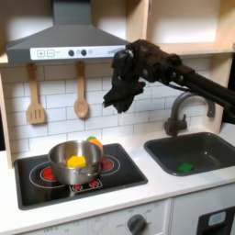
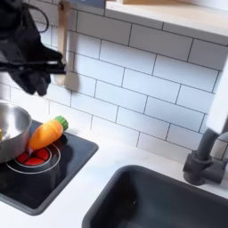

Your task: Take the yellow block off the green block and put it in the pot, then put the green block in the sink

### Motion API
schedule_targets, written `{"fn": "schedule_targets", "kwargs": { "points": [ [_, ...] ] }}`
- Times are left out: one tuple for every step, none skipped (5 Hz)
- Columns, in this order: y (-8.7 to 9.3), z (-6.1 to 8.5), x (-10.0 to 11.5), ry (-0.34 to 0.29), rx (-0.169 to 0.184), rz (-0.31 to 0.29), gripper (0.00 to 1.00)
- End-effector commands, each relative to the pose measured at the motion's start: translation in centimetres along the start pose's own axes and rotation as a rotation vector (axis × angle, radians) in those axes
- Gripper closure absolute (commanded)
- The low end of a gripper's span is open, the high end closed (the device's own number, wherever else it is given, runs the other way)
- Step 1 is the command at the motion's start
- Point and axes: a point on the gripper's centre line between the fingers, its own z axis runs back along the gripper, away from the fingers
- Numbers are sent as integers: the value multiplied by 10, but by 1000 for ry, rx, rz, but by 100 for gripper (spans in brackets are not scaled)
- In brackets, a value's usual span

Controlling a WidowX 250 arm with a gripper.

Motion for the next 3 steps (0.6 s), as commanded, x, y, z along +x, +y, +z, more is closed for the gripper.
{"fn": "schedule_targets", "kwargs": {
  "points": [
    [-2, 10, 26, -142, -10, 21, 100],
    [-4, 14, 32, -211, -30, 25, 100],
    [-1, 28, 40, -275, -39, 41, 100]
  ]
}}
